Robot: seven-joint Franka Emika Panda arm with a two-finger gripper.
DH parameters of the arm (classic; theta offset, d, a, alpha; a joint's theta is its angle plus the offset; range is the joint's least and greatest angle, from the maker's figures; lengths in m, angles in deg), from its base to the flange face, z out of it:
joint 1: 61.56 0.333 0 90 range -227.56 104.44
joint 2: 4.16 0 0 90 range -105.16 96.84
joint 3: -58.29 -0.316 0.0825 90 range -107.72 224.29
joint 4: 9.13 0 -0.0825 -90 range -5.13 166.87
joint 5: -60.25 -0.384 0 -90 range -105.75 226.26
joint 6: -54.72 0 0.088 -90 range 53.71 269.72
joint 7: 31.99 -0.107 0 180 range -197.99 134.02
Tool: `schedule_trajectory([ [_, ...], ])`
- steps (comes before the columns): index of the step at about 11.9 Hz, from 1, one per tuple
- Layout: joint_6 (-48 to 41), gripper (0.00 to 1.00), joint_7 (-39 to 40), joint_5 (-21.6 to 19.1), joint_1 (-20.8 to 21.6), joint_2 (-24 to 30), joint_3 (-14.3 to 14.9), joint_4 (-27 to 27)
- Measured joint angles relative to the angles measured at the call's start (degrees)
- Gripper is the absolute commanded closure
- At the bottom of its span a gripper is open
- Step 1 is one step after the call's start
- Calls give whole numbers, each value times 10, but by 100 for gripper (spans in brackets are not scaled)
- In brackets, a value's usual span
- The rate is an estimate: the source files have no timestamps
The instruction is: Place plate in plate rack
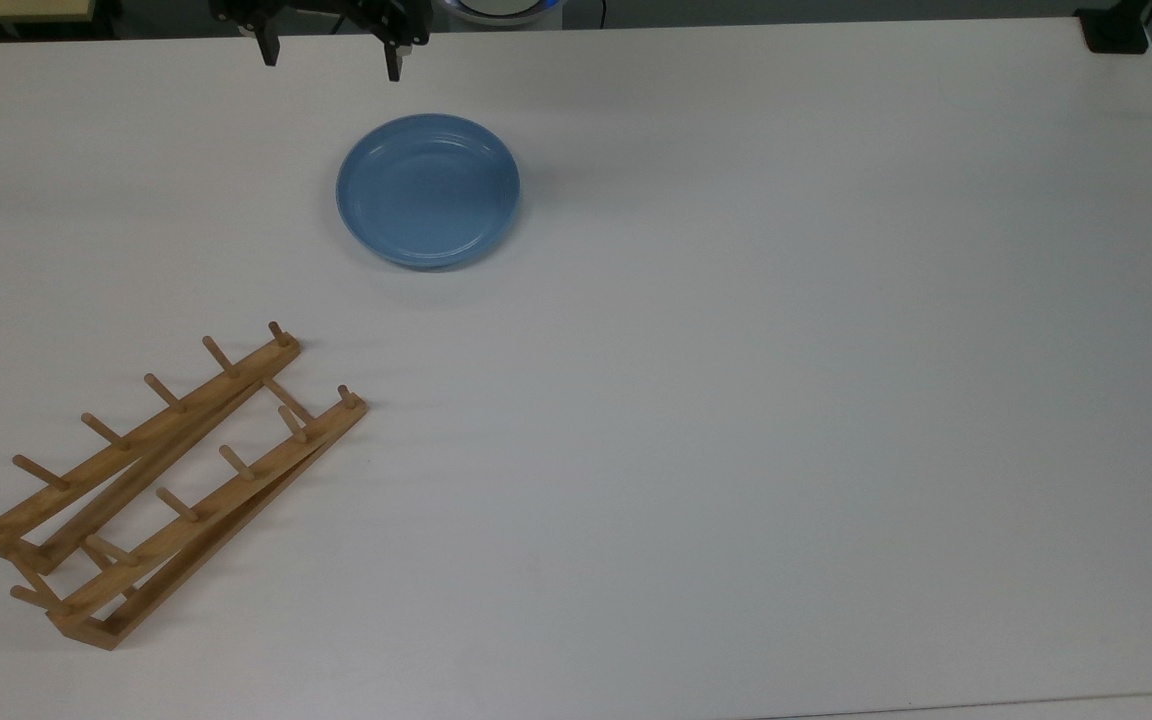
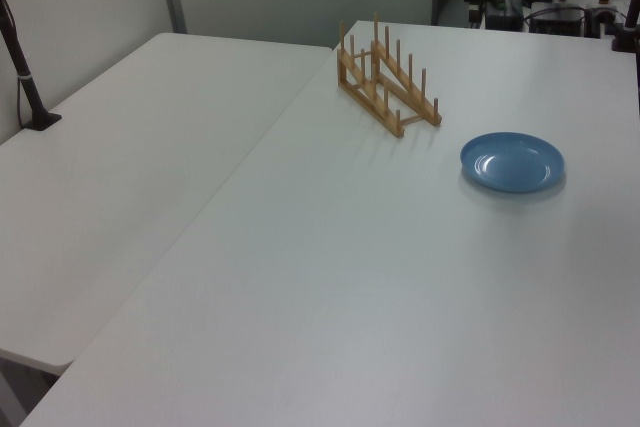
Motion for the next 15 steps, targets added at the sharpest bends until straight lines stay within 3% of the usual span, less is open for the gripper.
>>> schedule_trajectory([
  [4, 0, 0, 16, 0, -1, -7, 2, 2],
  [8, 0, 0, 142, 1, -30, -36, 6, 8],
  [10, 19, 1, 211, 19, -47, -59, 7, 39],
  [13, 106, 25, 278, 37, -60, -84, 7, 128],
  [15, 118, 42, 299, 58, -61, -99, 7, 167],
])
